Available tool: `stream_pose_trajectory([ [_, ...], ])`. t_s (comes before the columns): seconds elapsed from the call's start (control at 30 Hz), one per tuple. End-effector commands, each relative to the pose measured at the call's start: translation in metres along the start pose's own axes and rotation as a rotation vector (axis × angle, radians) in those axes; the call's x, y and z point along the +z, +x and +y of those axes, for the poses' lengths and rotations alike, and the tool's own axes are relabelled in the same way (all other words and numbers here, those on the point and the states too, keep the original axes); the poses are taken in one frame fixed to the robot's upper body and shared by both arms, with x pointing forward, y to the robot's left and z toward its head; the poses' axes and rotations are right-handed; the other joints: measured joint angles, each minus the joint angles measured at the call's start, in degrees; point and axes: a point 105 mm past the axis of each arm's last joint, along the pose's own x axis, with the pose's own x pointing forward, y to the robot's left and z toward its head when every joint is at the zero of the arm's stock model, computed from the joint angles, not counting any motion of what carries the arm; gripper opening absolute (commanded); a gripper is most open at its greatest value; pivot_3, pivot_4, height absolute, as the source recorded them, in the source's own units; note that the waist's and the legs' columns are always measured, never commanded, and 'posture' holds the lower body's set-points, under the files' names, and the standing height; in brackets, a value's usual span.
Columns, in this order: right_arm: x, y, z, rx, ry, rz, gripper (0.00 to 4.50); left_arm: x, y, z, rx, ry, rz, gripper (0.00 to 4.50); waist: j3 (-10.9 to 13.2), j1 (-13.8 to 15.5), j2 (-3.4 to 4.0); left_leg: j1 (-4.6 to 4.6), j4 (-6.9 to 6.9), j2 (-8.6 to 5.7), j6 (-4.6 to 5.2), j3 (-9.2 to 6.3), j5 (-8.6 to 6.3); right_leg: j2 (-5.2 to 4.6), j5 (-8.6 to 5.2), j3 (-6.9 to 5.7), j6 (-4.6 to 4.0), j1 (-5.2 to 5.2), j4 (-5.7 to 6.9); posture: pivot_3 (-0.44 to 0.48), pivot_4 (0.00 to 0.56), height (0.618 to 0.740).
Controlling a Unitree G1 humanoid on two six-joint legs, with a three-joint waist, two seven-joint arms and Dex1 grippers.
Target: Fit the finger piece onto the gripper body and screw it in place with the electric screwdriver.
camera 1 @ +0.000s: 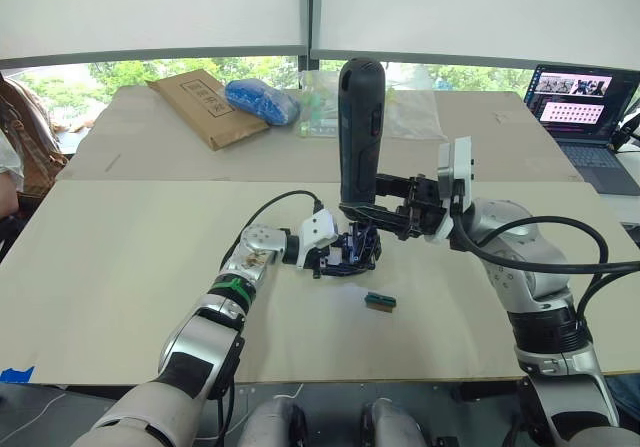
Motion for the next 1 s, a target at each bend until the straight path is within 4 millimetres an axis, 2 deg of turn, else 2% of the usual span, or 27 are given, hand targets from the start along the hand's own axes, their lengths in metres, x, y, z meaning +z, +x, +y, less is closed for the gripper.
stream_pose_trajectory([
  [0.03, -0.067, -0.017, -0.003, -0.077, 0.162, 0.234, 1.89, 0.010, -0.009, 0.010, 0.037, 0.043, -0.022, 2.32, -0.01, 0.00, -0.01, 0.00, 0.00, 0.00, 0.00, 0.00, 0.00, -0.01, 0.00, 0.00, 0.00, 0.00, 0.00, 0.000, 0.150, 0.732],
  [0.13, -0.065, -0.017, -0.005, -0.088, 0.149, 0.223, 1.89, 0.011, -0.009, 0.010, 0.038, 0.044, -0.023, 2.32, -0.01, -0.02, -0.02, 0.00, 0.00, 0.00, 0.00, 0.00, 0.00, -0.01, 0.00, 0.00, 0.00, 0.00, 0.00, 0.000, 0.150, 0.732],
  [0.23, -0.046, -0.015, -0.008, -0.090, 0.075, 0.170, 1.89, 0.011, -0.009, 0.011, 0.038, 0.044, -0.022, 2.32, -0.01, -0.02, -0.02, 0.00, 0.00, 0.00, 0.00, 0.00, 0.00, -0.02, 0.00, 0.00, 0.00, -0.01, 0.00, 0.000, 0.150, 0.732],
  [0.33, 0.010, -0.006, -0.015, -0.113, -0.019, -0.006, 1.89, 0.011, -0.009, 0.010, 0.035, 0.044, -0.019, 2.32, -0.01, -0.07, -0.02, -0.04, 0.00, 0.00, 0.00, 0.00, 0.00, -0.04, 0.00, 0.00, -0.01, -0.07, 0.01, 0.000, 0.150, 0.732],
  [0.4, 0.057, -0.001, -0.009, -0.087, -0.091, -0.145, 1.89, 0.009, -0.009, 0.010, 0.033, 0.042, -0.013, 2.32, 0.00, -0.09, -0.02, -0.18, 0.01, 0.00, 0.00, 0.02, 0.00, -0.08, 0.01, 0.02, -0.02, -0.27, 0.07, 0.000, 0.150, 0.732],
  [0.5, 0.103, 0.002, 0.004, -0.042, -0.116, -0.297, 1.89, 0.005, -0.008, 0.009, 0.033, 0.034, 0.006, 2.32, 0.15, -0.15, 0.08, -0.63, 0.03, -0.01, -0.01, 0.05, 0.02, -0.09, 0.05, -0.02, -0.08, -0.71, 0.13, 0.000, 0.150, 0.732],
  [0.57, 0.124, 0.002, 0.013, -0.010, -0.095, -0.363, 1.89, 0.003, -0.008, 0.010, 0.036, 0.023, 0.016, 2.32, 0.22, -0.10, 0.16, -0.69, 0.01, -0.03, -0.01, 0.07, 0.03, -0.07, 0.06, -0.06, -0.07, -0.73, 0.15, 0.000, 0.150, 0.732],
  [0.63, 0.129, 0.002, 0.019, 0.009, -0.065, -0.377, 1.89, 0.004, -0.008, 0.010, 0.038, 0.011, 0.012, 2.32, 0.22, -0.02, 0.16, -0.72, 0.00, -0.03, -0.01, 0.04, 0.03, 0.04, 0.06, -0.14, -0.06, -0.63, 0.17, 0.000, 0.150, 0.732],
  [0.7, 0.130, 0.000, 0.027, 0.034, -0.033, -0.378, 1.89, 0.005, -0.011, 0.012, 0.037, 0.005, 0.011, 3.38, 0.21, -0.06, 0.15, -0.71, -0.01, -0.02, 0.00, -0.01, 0.02, 0.07, 0.07, -0.19, -0.05, -0.53, 0.09, 0.000, 0.150, 0.732],
  [0.77, 0.126, -0.003, 0.037, 0.070, -0.012, -0.355, 1.89, 0.005, -0.015, 0.011, 0.021, 0.010, 0.015, 4.19, 0.23, -0.07, 0.13, -0.71, 0.01, -0.03, 0.01, 0.02, 0.02, 0.07, 0.08, -0.13, -0.02, -0.55, 0.07, 0.000, 0.150, 0.732],
  [0.8, 0.124, -0.005, 0.042, 0.089, -0.003, -0.339, 1.89, 0.005, -0.017, 0.010, 0.008, 0.014, 0.017, 4.45, 0.23, 0.10, 0.12, -0.71, 0.03, -0.03, 0.01, 0.02, 0.02, 0.06, 0.08, -0.13, -0.02, -0.55, 0.05, 0.000, 0.150, 0.732],
  [0.93, 0.107, -0.022, 0.058, 0.126, 0.029, -0.240, 1.89, 0.010, -0.032, 0.005, -0.058, 0.055, 0.025, 4.50, 0.24, 0.40, 0.12, -0.75, 0.01, -0.04, 0.03, 0.02, 0.00, 0.02, 0.08, -0.12, -0.03, -0.62, -0.01, 0.000, 0.150, 0.732],
  [1.0, 0.092, -0.037, 0.065, 0.084, 0.038, -0.174, 1.89, 0.018, -0.046, -0.007, -0.149, 0.077, 0.016, 4.50, 0.24, 0.44, 0.12, -0.78, -0.01, -0.04, 0.04, 0.02, 0.00, 0.04, 0.08, -0.13, -0.02, -0.62, 0.03, 0.000, 0.150, 0.732],
])
